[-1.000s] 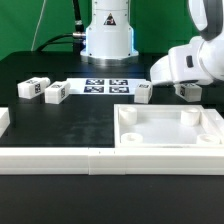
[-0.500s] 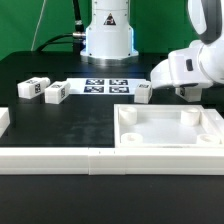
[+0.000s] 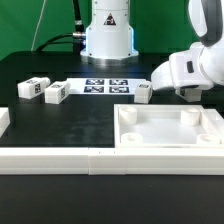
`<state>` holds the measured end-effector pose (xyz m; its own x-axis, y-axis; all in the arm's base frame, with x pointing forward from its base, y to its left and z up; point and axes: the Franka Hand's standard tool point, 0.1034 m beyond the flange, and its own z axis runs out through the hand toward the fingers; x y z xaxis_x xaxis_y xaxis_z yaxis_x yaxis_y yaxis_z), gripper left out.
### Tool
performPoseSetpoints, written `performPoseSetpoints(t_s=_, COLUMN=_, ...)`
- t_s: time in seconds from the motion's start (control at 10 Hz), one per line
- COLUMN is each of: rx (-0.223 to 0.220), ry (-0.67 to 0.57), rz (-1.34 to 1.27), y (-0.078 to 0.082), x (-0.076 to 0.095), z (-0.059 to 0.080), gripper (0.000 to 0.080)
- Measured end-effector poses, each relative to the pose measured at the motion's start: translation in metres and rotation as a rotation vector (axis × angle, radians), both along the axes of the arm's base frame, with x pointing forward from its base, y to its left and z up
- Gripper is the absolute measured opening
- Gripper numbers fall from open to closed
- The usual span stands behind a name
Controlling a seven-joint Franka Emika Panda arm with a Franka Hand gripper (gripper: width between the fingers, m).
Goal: Assemble one leg
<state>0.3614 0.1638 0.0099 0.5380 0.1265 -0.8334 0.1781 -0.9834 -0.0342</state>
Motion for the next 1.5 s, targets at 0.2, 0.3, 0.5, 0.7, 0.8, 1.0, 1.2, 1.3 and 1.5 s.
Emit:
performPoseSetpoints(t_s=0.2, rx=0.000, ry=0.000, rz=0.000, y=0.000, x=0.000, z=0.000, gripper=0.0380)
performPoseSetpoints(t_s=0.3, rx=0.000, ry=0.000, rz=0.000, y=0.000, x=0.000, z=0.000, gripper=0.0286)
performPoseSetpoints(t_s=0.5, rx=0.000, ry=0.000, rz=0.000, y=0.000, x=0.000, z=0.000, gripper=0.0287)
performPoseSetpoints(t_s=0.7, rx=0.000, ry=0.000, rz=0.000, y=0.000, x=0.000, z=0.000, gripper=0.0287)
performPoseSetpoints(t_s=0.8, rx=0.000, ry=0.000, rz=0.000, y=0.000, x=0.000, z=0.000, gripper=0.0287)
performPoseSetpoints(t_s=1.0, rx=-0.006, ry=0.011, rz=0.006, y=-0.001, x=0.001, z=0.016, gripper=0.0287)
performPoseSetpoints(t_s=1.2, rx=-0.015, ry=0.007, rz=0.017, y=-0.004, x=0.006, z=0.048, gripper=0.0287)
performPoseSetpoints(t_s=1.3, rx=-0.019, ry=0.004, rz=0.020, y=-0.007, x=0.009, z=0.061, gripper=0.0287)
performPoseSetpoints(t_s=1.5, rx=-0.008, ry=-0.047, rz=0.015, y=-0.005, x=0.015, z=0.060, gripper=0.0288)
